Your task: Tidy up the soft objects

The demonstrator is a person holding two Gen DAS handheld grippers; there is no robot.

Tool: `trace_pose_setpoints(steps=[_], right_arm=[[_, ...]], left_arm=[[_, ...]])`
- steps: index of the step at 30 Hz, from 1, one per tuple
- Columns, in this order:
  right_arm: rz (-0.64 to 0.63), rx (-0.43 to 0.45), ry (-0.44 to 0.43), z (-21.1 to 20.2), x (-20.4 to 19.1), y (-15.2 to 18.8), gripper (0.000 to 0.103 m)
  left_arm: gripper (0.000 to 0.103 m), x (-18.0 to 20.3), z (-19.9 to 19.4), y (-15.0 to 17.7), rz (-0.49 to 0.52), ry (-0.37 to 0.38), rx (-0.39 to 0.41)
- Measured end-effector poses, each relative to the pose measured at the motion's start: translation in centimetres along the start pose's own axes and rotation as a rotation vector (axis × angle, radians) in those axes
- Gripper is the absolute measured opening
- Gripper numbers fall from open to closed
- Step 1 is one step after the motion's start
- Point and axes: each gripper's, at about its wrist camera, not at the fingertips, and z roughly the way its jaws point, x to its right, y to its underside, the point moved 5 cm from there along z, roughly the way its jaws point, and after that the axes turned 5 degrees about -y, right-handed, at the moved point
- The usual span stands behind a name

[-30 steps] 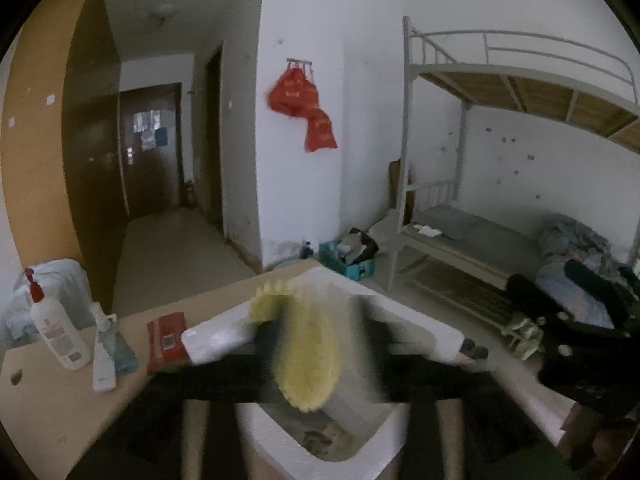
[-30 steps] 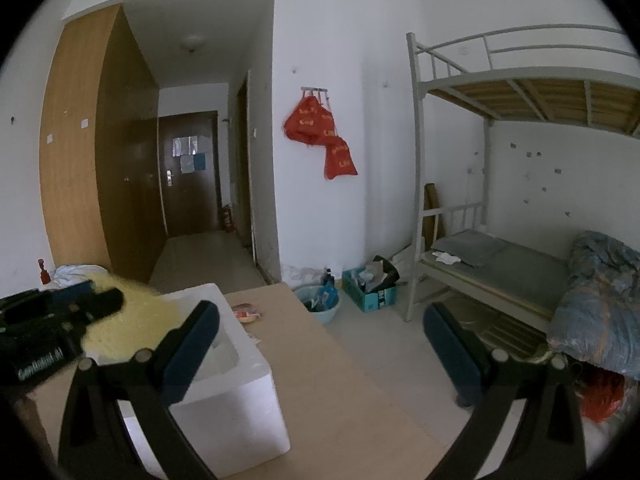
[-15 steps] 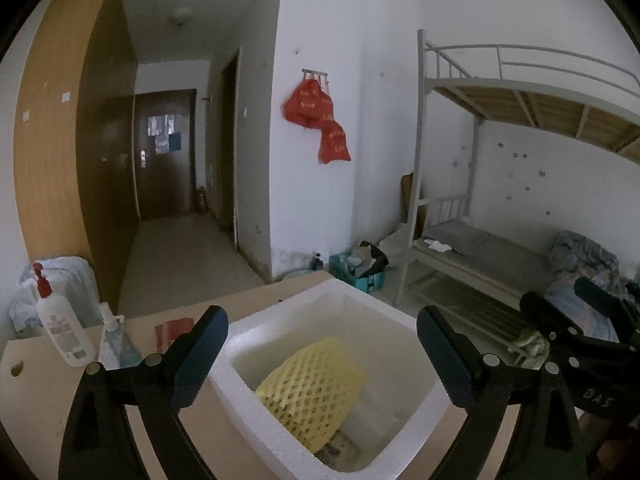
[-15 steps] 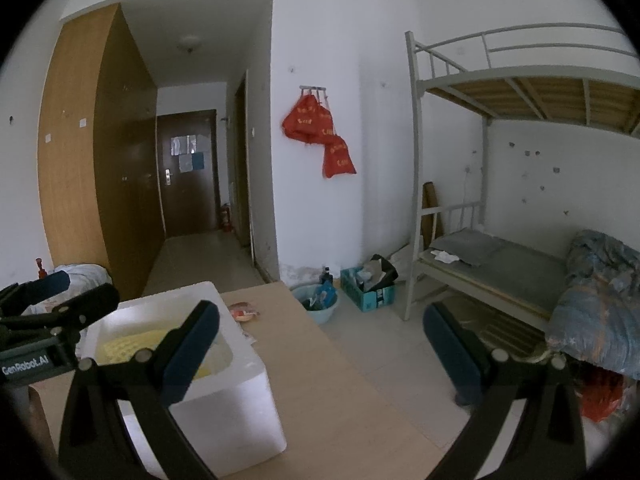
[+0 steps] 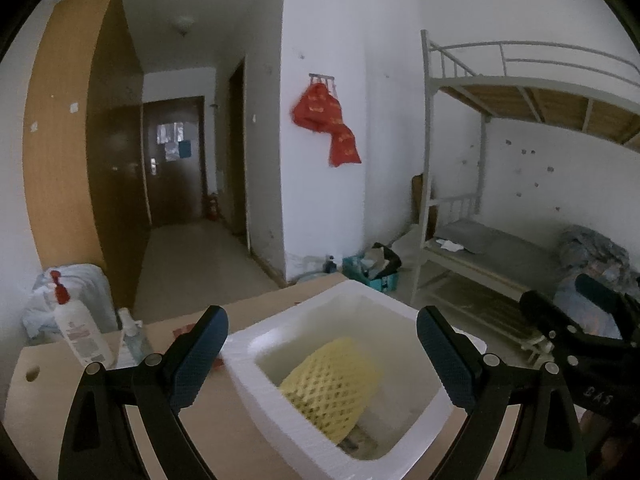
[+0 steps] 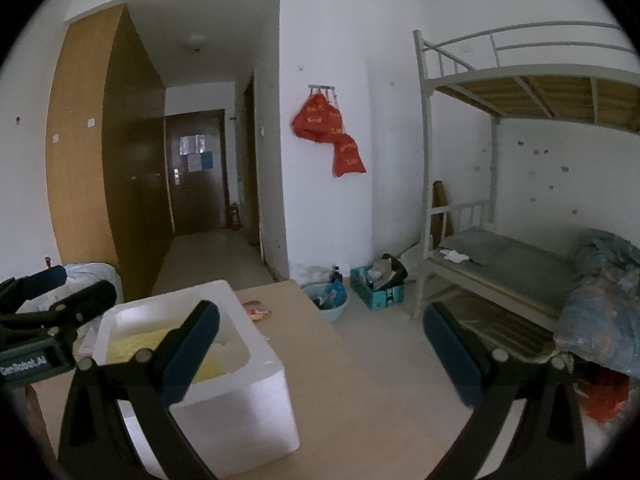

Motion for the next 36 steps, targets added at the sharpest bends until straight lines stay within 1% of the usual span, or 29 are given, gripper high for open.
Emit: trace_pose_setpoints(steps=[3, 5, 9, 11, 20, 25, 32, 33, 36], right_arm=[[-0.007, 0.0, -0.029, 0.2, -1.1, 0.0, 0.103], [-0.01, 0.001, -0.053, 0.3, -1.9, -0.1, 0.103], [-0.018, 0.012, -0.093, 0.2, -3.5, -0.3, 0.103], [-0.018, 0.014, -0.114, 0.2, -4.3, -0.4, 0.103], [-0.043, 0.023, -0.201, 0.1, -8.6, -1.0, 0.103], [-0.072, 0.015, -0.262, -0.1, -11.8, -1.0, 0.103], [-0.122, 0.029, -0.368, -1.4, -17.2, -1.1, 0.103], [-0.131, 0.03, -0.39, -1.7, -18.1, -1.1, 0.103], [-0.15, 0.035, -0.413, -2.4, -19.5, -0.9, 0.103]], left_arm=[[0.096, -0.8, -0.9, -0.1, -0.002, -0.024, 0.017], [0.1, -1.7, -1.6, -0.2, -0.003, -0.052, 0.028], [0.103, -3.4, -2.8, -0.4, -0.01, -0.112, 0.054], [0.103, -4.4, -3.5, -0.3, -0.027, -0.134, 0.066], [0.103, -8.8, -6.5, 0.3, -0.062, -0.221, 0.071], [0.103, -11.7, -9.0, 0.7, -0.086, -0.289, 0.101], [0.103, -16.4, -12.9, 1.5, -0.126, -0.402, 0.116], [0.103, -17.1, -13.5, 1.7, -0.134, -0.413, 0.117], [0.103, -18.7, -15.1, 2.4, -0.147, -0.433, 0.113]])
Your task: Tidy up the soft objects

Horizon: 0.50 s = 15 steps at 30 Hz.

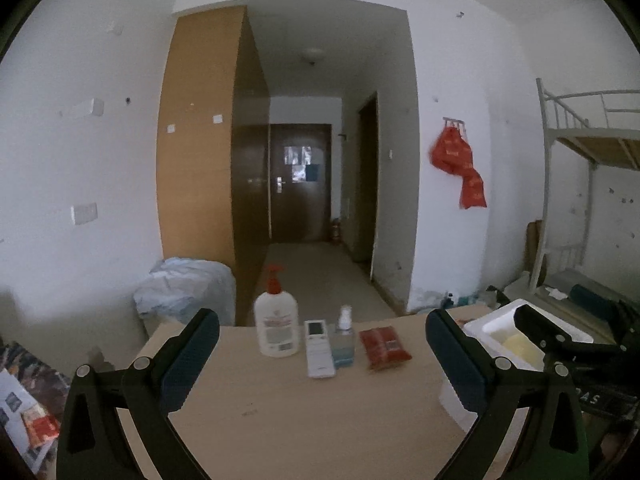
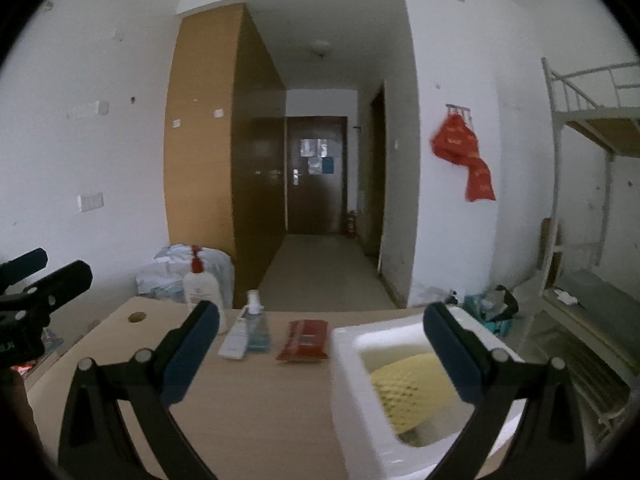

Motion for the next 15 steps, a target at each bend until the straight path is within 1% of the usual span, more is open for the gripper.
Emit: trace_pose_setpoints(steps=[6, 9, 15], right_arm=[[-0.026, -0.002, -0.006, -1.0, -1.7, 0.0, 0.103], [-0.037, 0.002, -0.013, -1.6, -2.3, 0.1, 0.103], [-0.048, 0.001, -0.012, -2.5, -3.3, 0.9, 0.103]], left_arm=[[0.103, -1.7, -1.9, 0.8, 0.009, -0.005, 0.021], [0.103, -2.2, -2.4, 1.4, 0.005, 0.009, 0.008], [0.103, -2.9, -3.5, 2.0, -0.027, 0.008, 0.004]])
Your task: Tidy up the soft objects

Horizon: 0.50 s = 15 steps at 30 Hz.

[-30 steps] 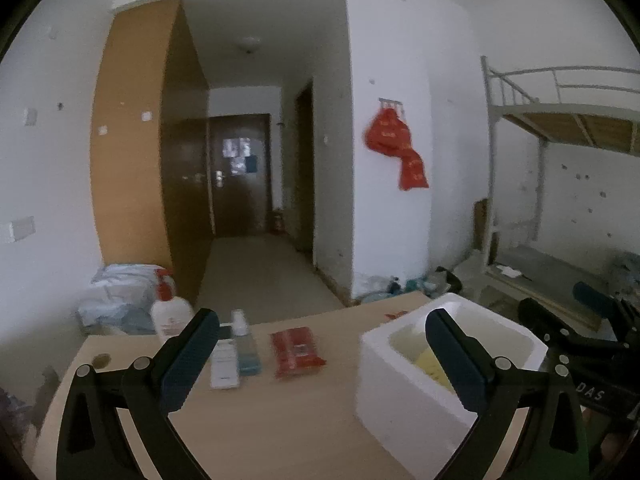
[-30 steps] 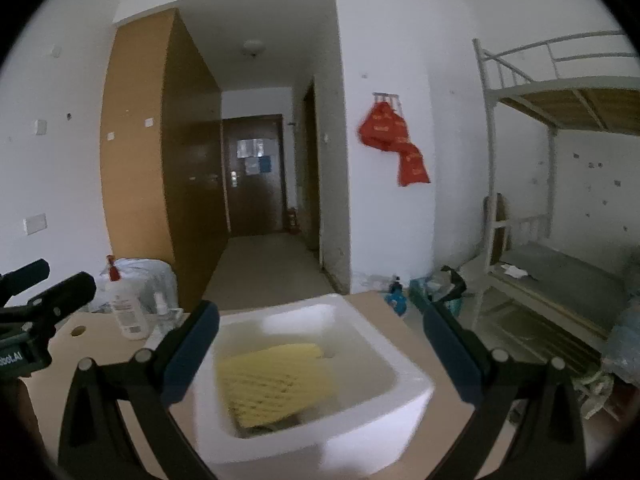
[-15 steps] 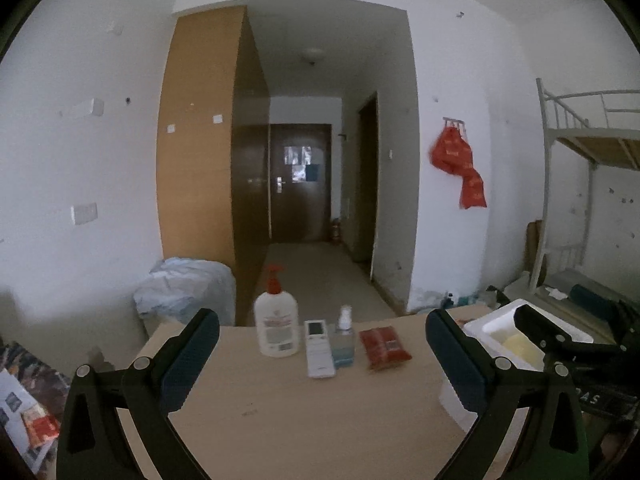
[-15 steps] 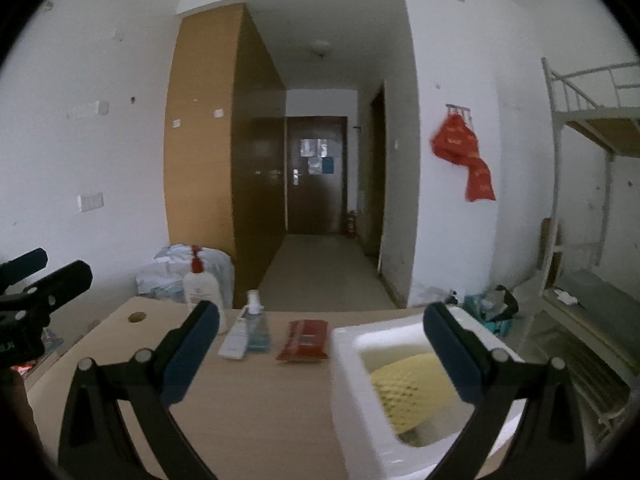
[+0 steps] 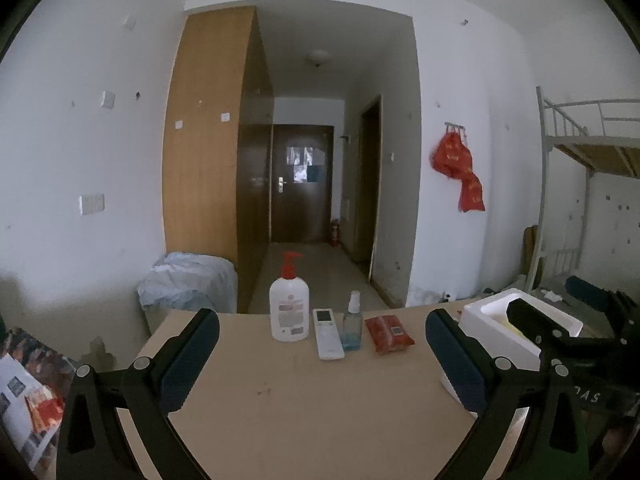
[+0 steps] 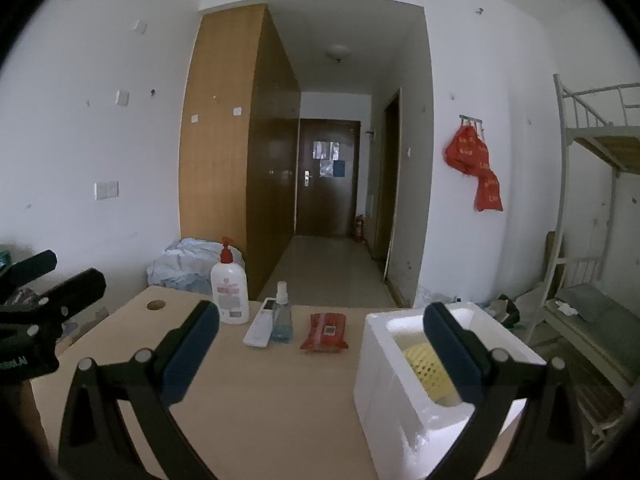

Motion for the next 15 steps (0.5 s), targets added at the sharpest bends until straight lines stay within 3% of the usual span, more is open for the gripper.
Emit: trace_pose_setpoints(steps=[15], right_arm=[[-0.004, 0.002, -0.022, -2.2, -1.4, 3.0, 0.103]], left_arm=[[0.103, 0.2, -1.8, 3.2, -0.004, 0.033, -0.032]])
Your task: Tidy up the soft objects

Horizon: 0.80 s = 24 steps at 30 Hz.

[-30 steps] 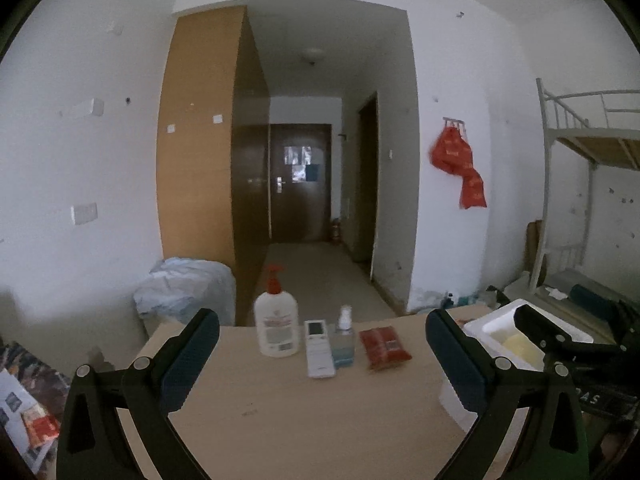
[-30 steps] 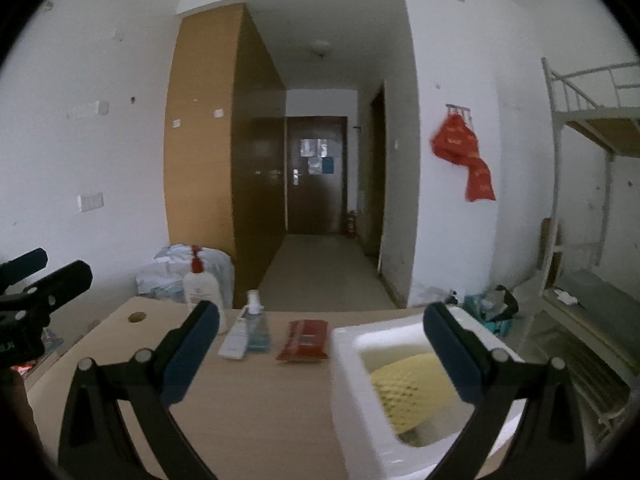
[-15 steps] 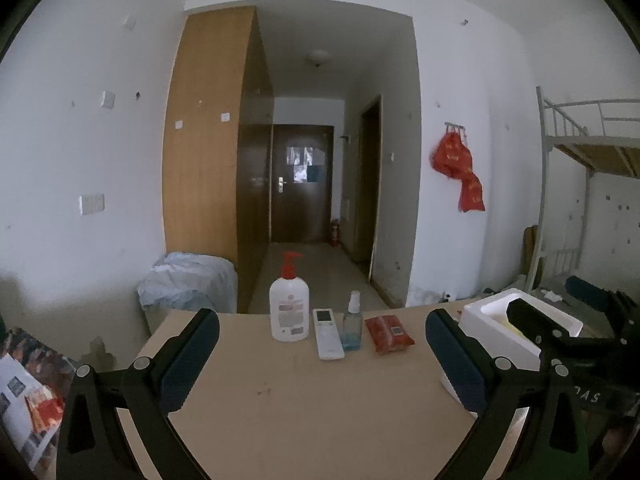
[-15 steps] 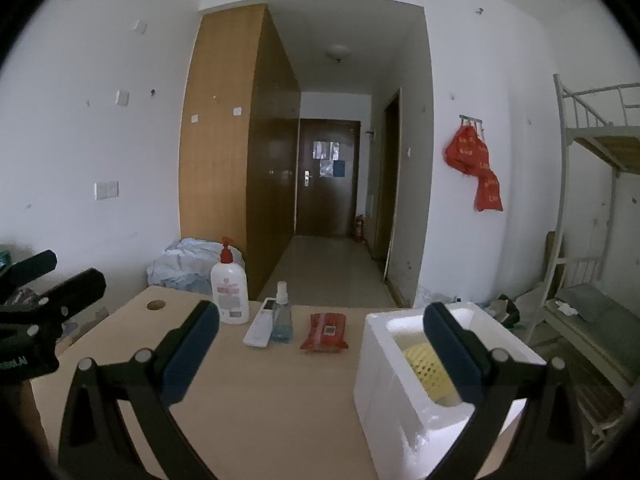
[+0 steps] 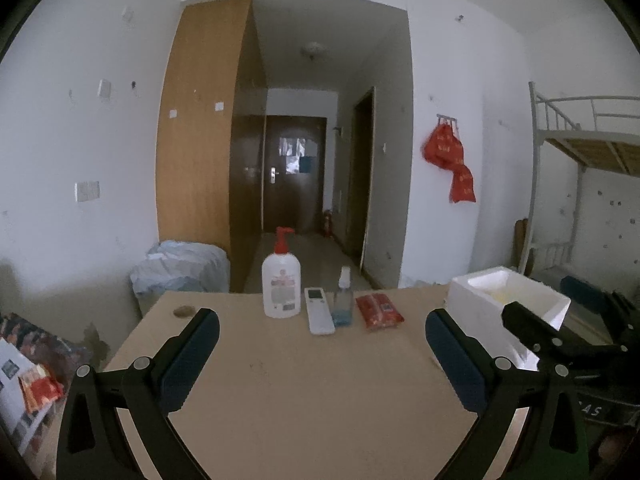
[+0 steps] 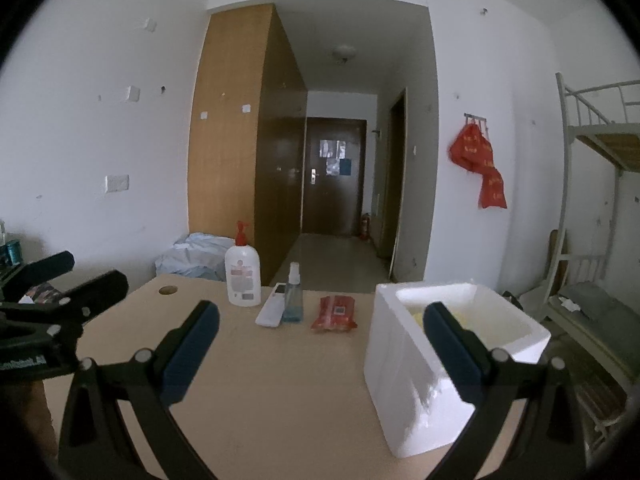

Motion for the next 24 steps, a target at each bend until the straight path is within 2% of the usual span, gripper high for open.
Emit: trace_pose_setpoints(steps=[13, 24], right_arm=[[0.002, -0.015, -0.034, -1.6, -1.3, 4.2, 0.103], [0.018, -0.026, -0.035, -3.0, -1.6, 6.0, 0.103]], left_arm=[[0.103, -0.4, -0.7, 4.6, -0.02, -0.019, -0.046], [0.103, -0.8, -2.0, 7.5, -0.028, -0.032, -0.06]])
